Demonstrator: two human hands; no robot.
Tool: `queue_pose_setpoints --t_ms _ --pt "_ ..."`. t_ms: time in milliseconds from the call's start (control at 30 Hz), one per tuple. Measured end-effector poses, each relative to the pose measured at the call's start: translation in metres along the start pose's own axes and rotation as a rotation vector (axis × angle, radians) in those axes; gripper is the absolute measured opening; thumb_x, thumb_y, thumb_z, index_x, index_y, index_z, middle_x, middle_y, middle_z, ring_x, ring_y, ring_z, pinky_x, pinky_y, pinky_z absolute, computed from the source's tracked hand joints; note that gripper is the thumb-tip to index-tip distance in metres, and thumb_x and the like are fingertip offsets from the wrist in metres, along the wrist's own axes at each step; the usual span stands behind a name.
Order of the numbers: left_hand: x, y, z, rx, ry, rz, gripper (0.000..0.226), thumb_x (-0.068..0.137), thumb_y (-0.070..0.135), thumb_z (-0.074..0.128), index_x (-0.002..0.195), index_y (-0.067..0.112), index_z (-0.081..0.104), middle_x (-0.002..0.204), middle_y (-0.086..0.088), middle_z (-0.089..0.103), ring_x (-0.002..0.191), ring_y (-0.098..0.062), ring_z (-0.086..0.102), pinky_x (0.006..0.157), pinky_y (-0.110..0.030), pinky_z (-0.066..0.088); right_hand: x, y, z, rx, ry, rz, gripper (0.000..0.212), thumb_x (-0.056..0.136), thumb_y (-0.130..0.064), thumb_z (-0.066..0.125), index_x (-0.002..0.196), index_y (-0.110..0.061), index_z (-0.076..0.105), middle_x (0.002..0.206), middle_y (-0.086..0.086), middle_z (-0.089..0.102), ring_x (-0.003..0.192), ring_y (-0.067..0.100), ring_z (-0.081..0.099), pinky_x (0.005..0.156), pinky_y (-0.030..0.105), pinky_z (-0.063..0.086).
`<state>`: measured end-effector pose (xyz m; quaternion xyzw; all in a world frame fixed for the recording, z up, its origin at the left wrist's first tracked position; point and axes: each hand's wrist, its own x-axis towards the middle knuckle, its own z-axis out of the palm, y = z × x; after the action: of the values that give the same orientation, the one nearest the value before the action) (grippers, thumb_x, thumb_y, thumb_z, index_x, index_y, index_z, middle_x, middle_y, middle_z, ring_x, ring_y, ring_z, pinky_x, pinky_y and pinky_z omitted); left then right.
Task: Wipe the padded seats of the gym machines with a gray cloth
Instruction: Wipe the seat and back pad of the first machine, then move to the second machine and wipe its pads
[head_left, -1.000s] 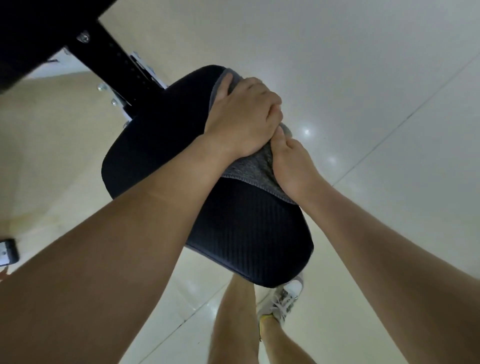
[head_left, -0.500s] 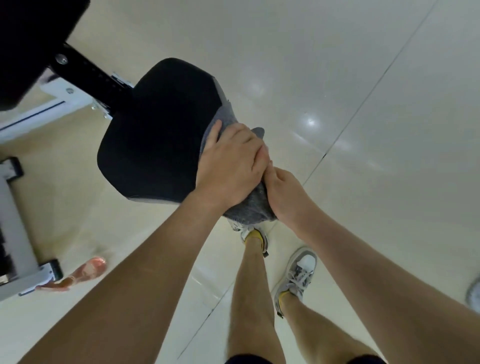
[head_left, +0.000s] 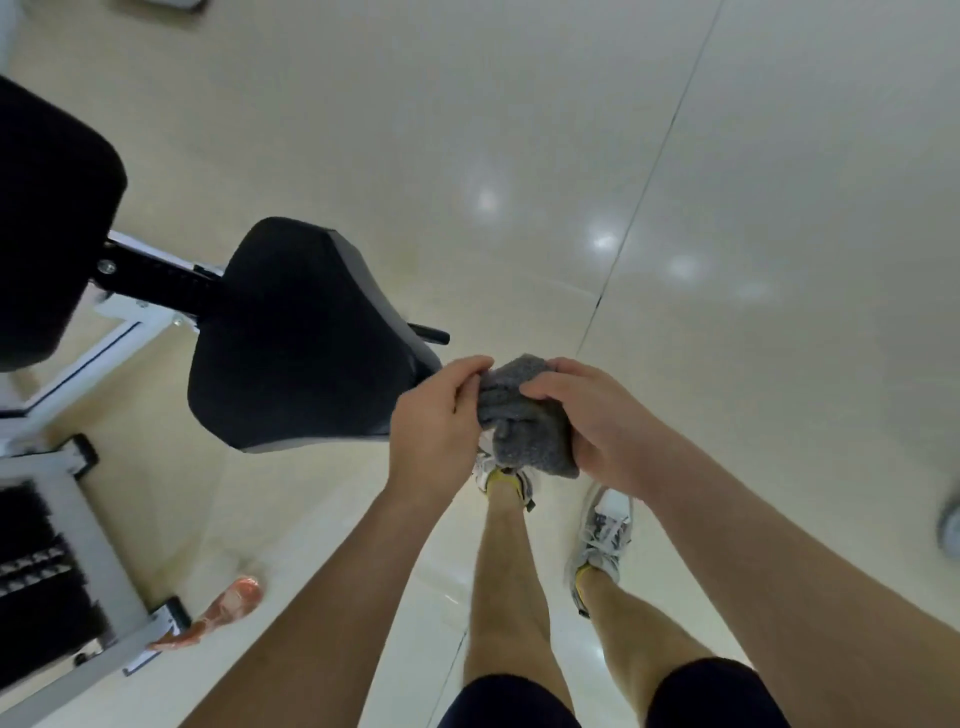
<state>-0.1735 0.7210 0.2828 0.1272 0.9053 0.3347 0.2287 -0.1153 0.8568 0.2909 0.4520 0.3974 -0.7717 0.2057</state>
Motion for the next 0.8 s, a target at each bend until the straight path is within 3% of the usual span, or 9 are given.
queue_pose_setpoints --t_ms 133,333,433,500,567,667,800 --pt "0.002 0.025 0.010 -0.180 -0.023 -0.191 0.022 0.094 0.014 0.051 0.091 0.027 0.069 0.093 0.007 0.069 0.092 -0.011 0.063 0.086 -0.035 0.053 -0.023 -0.019 -0.047 0.217 -0.049 0.069 0.033 0.092 -0.021 0.053 0.116 0.000 0.059 0.118 0.025 0.062 0.108 0.039 0.061 0.090 0.051 0.052" --pt "-0.001 0.106 0.038 -0.256 -0.301 -0.251 0.024 0.096 0.020 0.052 0.081 0.024 0.069 0.086 0.003 0.070 0.085 -0.016 0.065 0.071 -0.030 0.052 -0.074 -0.031 -0.120 0.305 0.038 -0.125 0.008 0.091 -0.016 0.059 0.090 -0.008 0.060 0.105 0.018 0.060 0.096 0.031 0.059 0.083 0.045 0.055" --pt "-0.001 0.143 0.053 -0.146 -0.463 -0.186 0.013 0.091 0.022 0.060 0.086 0.023 0.072 0.088 0.000 0.071 0.085 -0.017 0.066 0.074 -0.032 0.053 -0.102 -0.034 -0.154 0.345 0.104 -0.191 0.004 0.088 -0.016 0.062 0.088 -0.012 0.061 0.100 0.013 0.058 0.096 0.027 0.055 0.080 0.040 0.052" --pt "-0.003 0.166 0.063 -0.073 -0.537 -0.138 0.011 0.086 0.018 0.064 0.092 0.023 0.072 0.086 -0.002 0.071 0.080 -0.015 0.067 0.069 -0.026 0.054 -0.121 -0.035 -0.174 0.411 0.147 -0.250 0.003 0.087 -0.010 0.062 0.085 -0.012 0.060 0.092 0.011 0.060 0.090 0.025 0.056 0.077 0.038 0.053" --pt "-0.004 0.189 0.074 -0.023 -0.592 -0.086 0.020 0.082 0.009 0.061 0.092 0.023 0.071 0.078 -0.003 0.068 0.069 -0.013 0.063 0.060 -0.020 0.050 -0.138 -0.034 -0.192 0.484 0.188 -0.313 0.011 0.086 -0.004 0.060 0.079 -0.013 0.058 0.085 0.010 0.060 0.083 0.024 0.058 0.073 0.036 0.052" --pt "-0.003 0.219 0.092 0.088 -0.702 0.028 0.032 0.075 0.002 0.057 0.089 0.027 0.071 0.067 -0.001 0.061 0.059 -0.012 0.055 0.053 -0.023 0.043 -0.159 -0.030 -0.212 0.602 0.222 -0.409 0.021 0.084 0.007 0.054 0.076 -0.013 0.054 0.081 0.012 0.056 0.074 0.024 0.057 0.067 0.038 0.054" --pt "-0.001 0.252 0.114 0.253 -0.893 0.218 0.045 0.066 0.003 0.058 0.099 0.034 0.066 0.065 0.006 0.052 0.059 -0.013 0.050 0.055 -0.027 0.042 -0.183 -0.028 -0.229 0.692 0.266 -0.487 0.026 0.084 0.011 0.047 0.080 -0.013 0.055 0.082 0.010 0.056 0.069 0.021 0.057 0.051 0.027 0.051"
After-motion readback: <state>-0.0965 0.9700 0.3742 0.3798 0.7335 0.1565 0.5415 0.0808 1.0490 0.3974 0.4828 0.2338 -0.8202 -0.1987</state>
